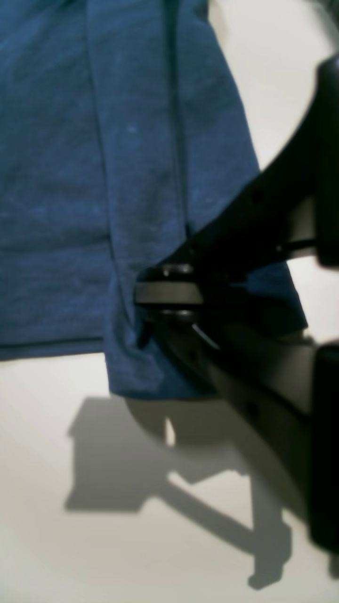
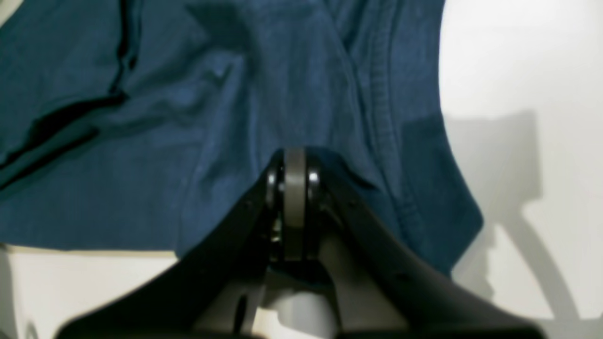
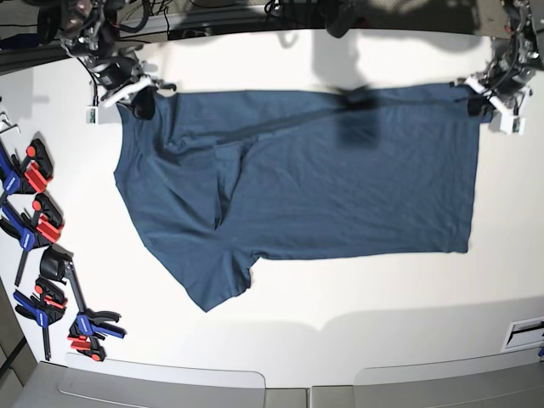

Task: Fold the T-shirt properly
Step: 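Grasp the shoulder edges with both grippers and drag the shirt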

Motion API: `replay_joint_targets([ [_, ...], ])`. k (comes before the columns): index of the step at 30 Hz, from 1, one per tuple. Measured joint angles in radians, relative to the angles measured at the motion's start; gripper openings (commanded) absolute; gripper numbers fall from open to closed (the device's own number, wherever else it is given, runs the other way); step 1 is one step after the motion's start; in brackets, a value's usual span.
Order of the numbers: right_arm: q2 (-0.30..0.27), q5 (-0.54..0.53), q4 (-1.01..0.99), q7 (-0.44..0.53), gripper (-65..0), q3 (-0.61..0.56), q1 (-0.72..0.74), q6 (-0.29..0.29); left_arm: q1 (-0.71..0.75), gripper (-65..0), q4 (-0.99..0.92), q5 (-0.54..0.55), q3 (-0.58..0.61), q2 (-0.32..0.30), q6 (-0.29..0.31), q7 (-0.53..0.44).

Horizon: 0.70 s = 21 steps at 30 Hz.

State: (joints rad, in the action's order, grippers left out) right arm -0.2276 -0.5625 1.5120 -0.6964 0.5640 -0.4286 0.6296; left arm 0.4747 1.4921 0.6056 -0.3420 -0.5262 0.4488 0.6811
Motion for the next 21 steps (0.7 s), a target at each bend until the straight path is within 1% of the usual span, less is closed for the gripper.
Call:
replay_joint_targets([
  [4, -0.037, -0.014, 0.004, 0.003, -65.0, 0.001, -0.049, 0.003, 0.041, -65.0, 0.004, 0.013, -0.004, -0.003, 0.000, -0.021],
  [11, -0.071, -0.014, 0.053, -0.029, -65.0, 0.001, -0.122, 0.003, 0.081, -65.0, 0.011, 0.024, -0.006, -0.006, 0.000, -0.027],
  [14, -0.072, -0.013, 0.068, -0.033, -65.0, 0.001, -0.137, 0.002, 0.099, -65.0, 0.015, 0.027, -0.007, -0.006, 0.000, -0.028],
  [17, -0.074, -0.013, 0.073, -0.061, -65.0, 0.001, -0.137, 0.002, 0.125, -65.0, 0.017, 0.031, -0.011, -0.007, 0.004, -0.039],
  [21, -0.072, -0.014, 0.073, -0.076, -65.0, 0.022, -0.137, 0.003, 0.156, -65.0, 0.020, 0.045, -0.012, -0.011, 0.005, -0.053],
])
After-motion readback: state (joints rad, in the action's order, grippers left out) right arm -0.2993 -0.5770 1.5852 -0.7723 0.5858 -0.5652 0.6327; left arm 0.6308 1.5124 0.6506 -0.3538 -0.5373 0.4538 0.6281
